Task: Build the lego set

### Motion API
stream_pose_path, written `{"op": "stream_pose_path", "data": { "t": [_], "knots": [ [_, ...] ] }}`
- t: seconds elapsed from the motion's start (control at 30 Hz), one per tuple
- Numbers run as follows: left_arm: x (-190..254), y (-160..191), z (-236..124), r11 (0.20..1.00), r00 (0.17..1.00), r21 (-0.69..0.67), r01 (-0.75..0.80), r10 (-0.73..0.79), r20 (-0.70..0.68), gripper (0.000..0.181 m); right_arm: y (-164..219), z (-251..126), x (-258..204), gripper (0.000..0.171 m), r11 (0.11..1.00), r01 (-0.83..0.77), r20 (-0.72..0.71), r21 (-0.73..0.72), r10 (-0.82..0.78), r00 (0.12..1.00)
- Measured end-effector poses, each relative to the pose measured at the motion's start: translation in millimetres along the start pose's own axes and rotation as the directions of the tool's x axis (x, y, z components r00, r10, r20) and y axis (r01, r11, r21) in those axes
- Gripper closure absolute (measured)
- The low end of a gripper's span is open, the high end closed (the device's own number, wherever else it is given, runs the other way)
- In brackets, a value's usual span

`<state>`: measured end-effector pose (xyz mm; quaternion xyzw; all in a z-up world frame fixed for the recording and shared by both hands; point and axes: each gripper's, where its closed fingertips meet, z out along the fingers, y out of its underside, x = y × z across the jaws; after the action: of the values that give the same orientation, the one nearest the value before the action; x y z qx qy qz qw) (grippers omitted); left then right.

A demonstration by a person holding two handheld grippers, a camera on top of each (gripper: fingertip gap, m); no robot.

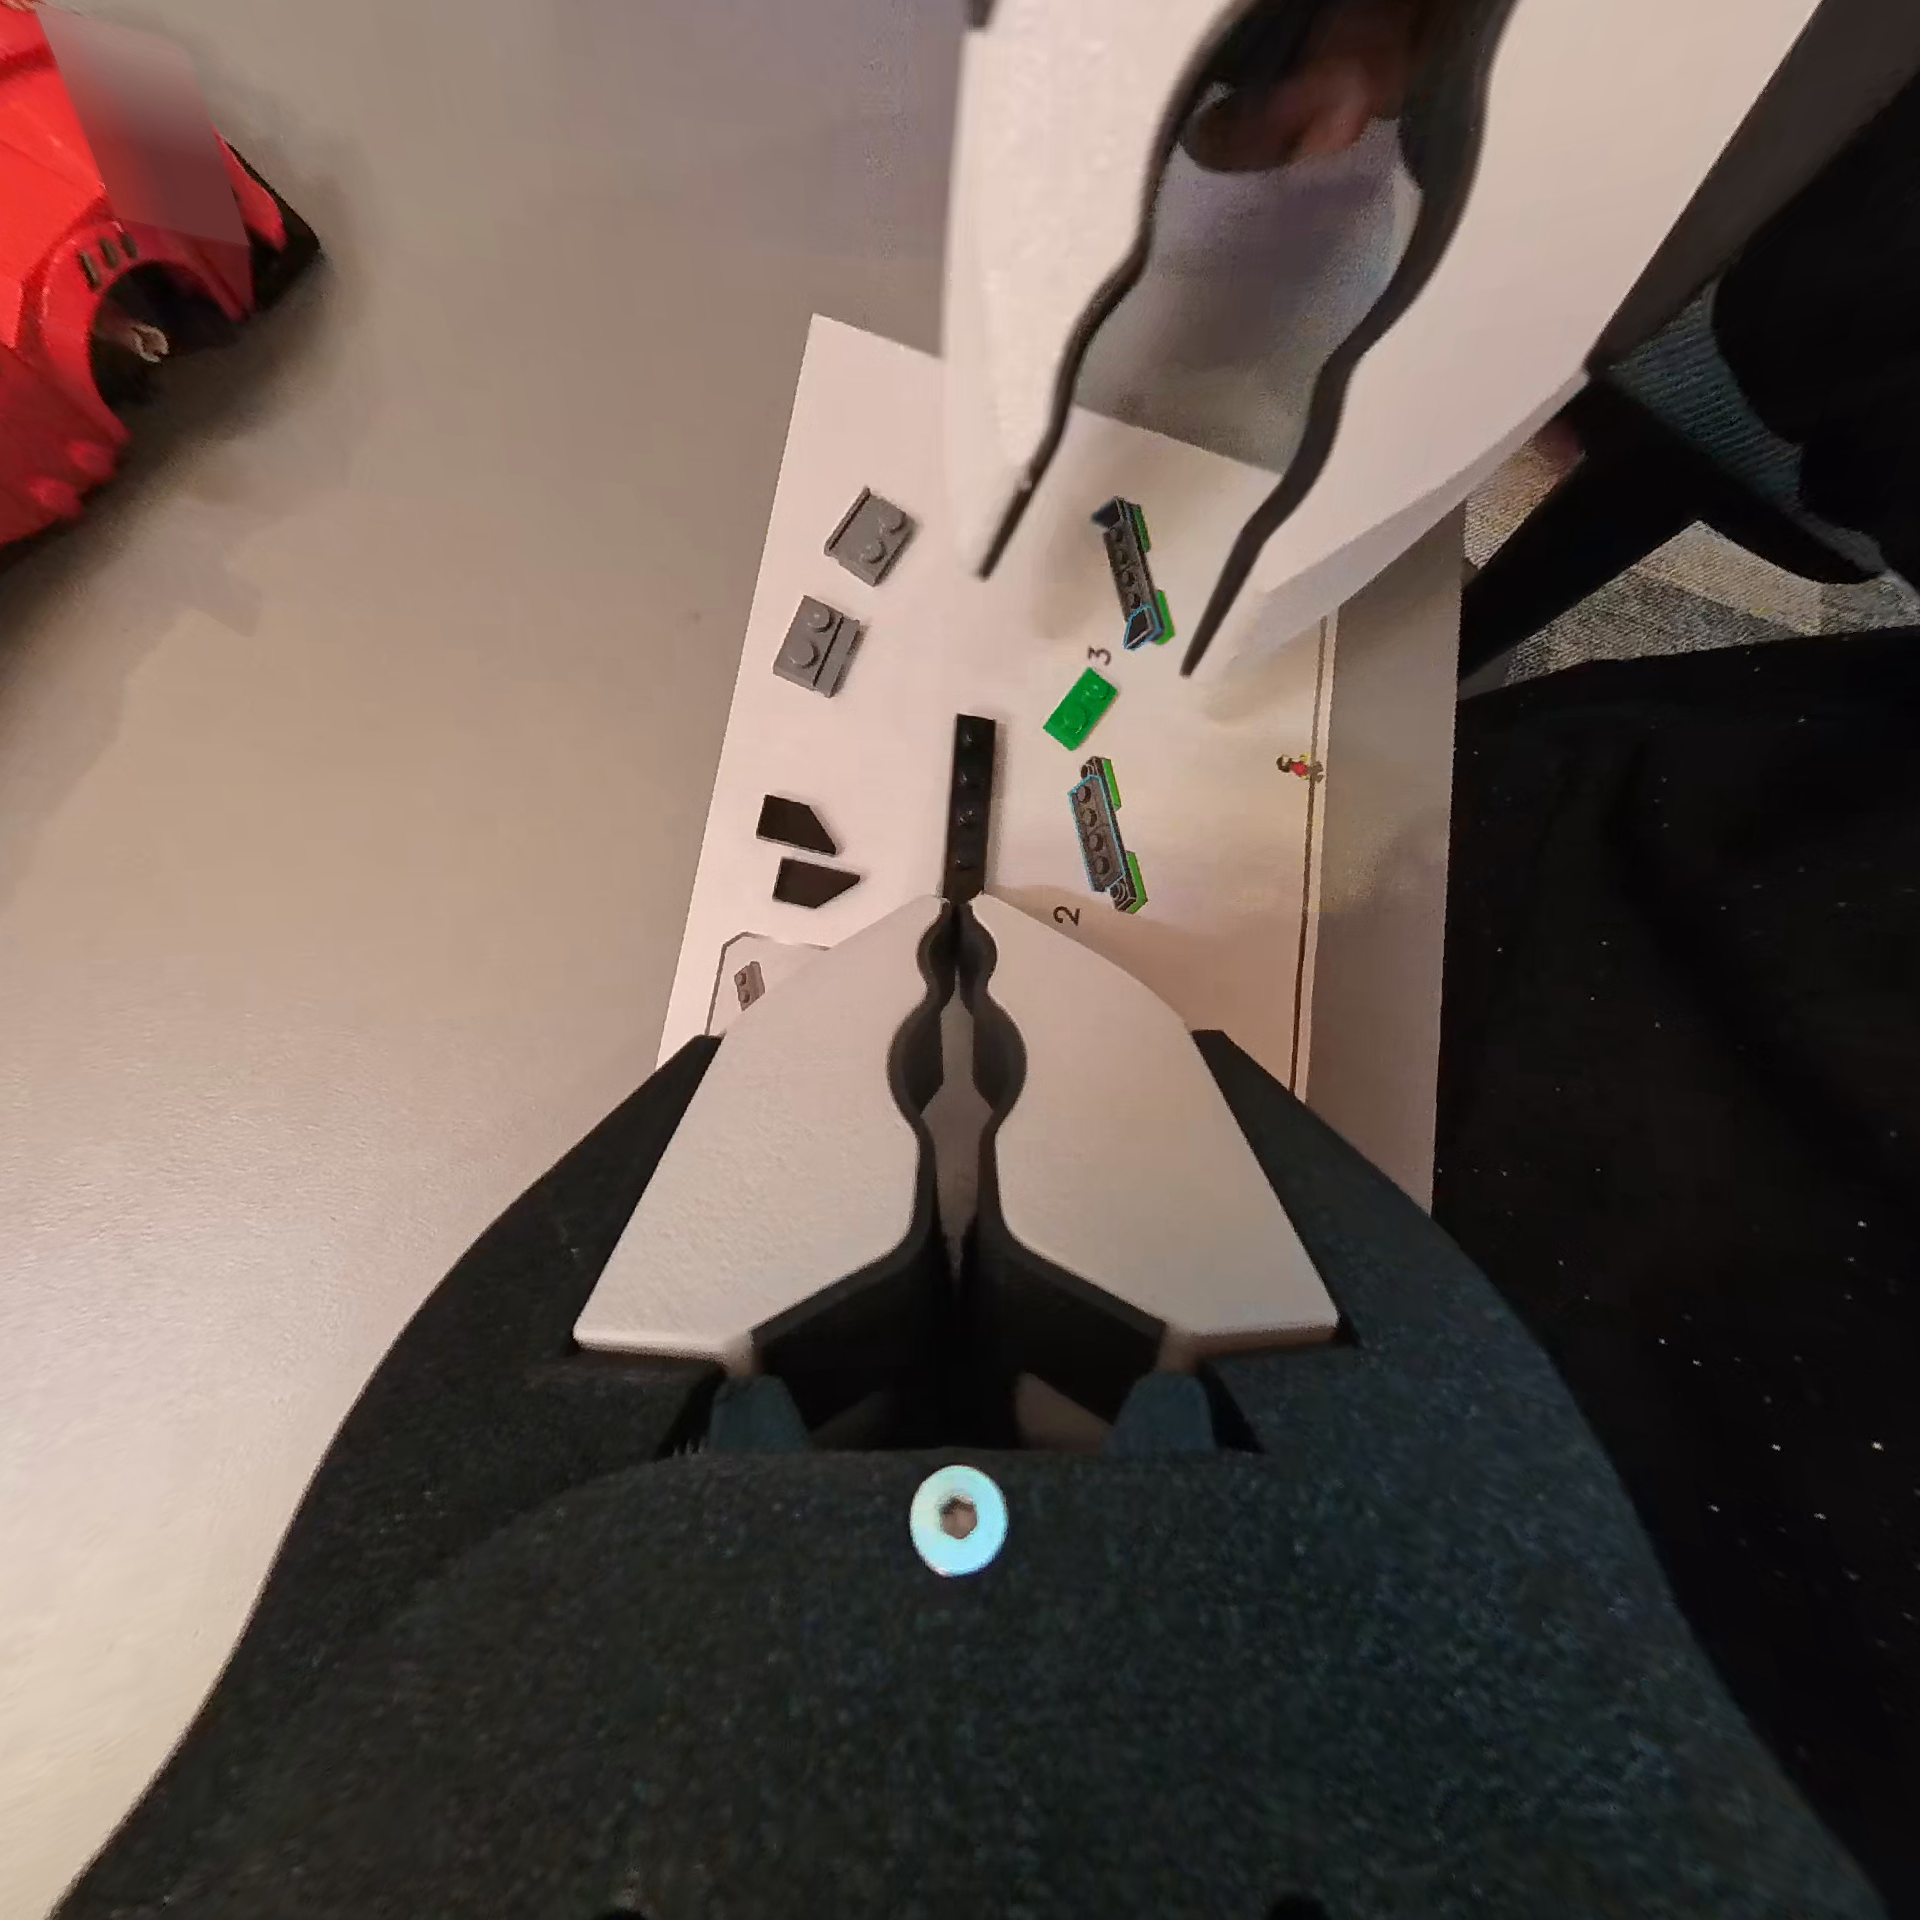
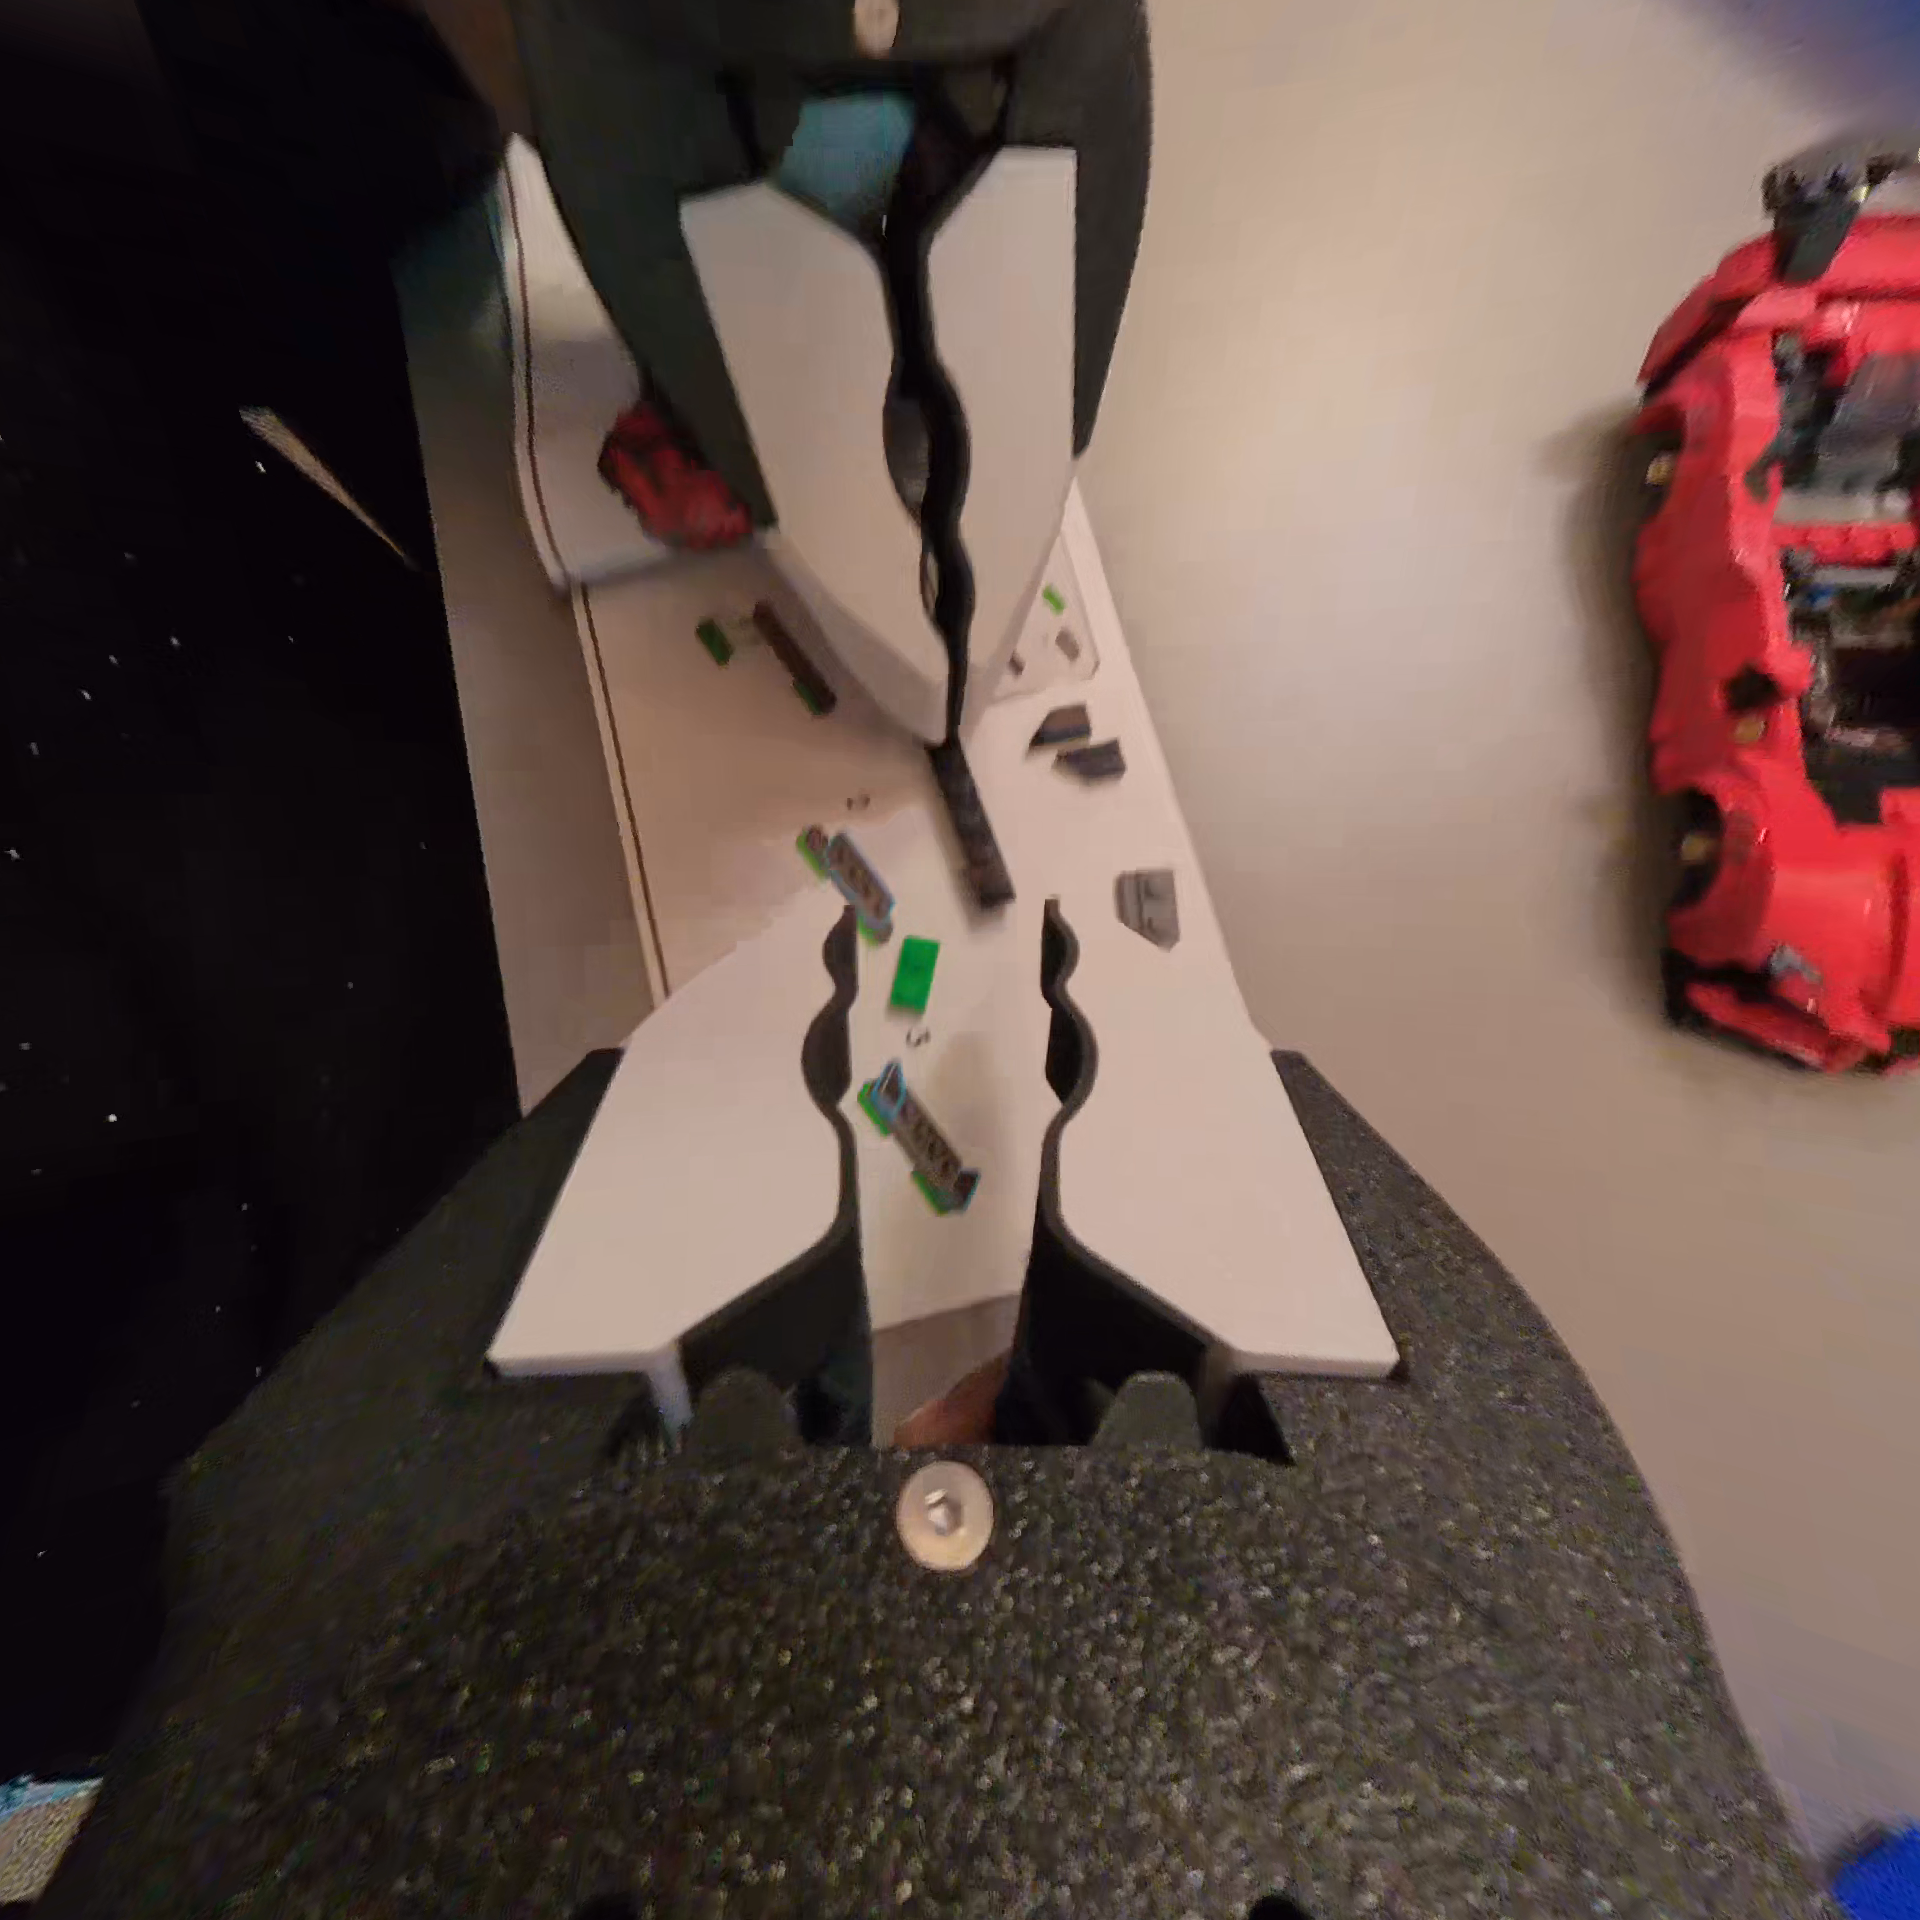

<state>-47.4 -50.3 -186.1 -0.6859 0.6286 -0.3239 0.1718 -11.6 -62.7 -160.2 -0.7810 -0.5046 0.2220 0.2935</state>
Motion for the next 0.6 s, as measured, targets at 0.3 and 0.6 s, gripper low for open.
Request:
{"op": "stream_pose_path", "data": {
  "t": [0.3,0.6],
  "knots": [
    [0.5,-0.2,-8.3,1.000,1.000,0.002,-0.023,0.023,-0.013,0.157,32.7,8.4,-12.5,0.154,0.998,-0.037,-0.104,-0.054,0.031,0.994],
    [3.3,-0.9,1.0,0.952,0.960,-0.123,-0.279,0.281,-0.003,0.152,33.1,15.0,-8.6,0.158,0.999,-0.028,-0.101,-0.039,0.024,0.995]
  ]
}}
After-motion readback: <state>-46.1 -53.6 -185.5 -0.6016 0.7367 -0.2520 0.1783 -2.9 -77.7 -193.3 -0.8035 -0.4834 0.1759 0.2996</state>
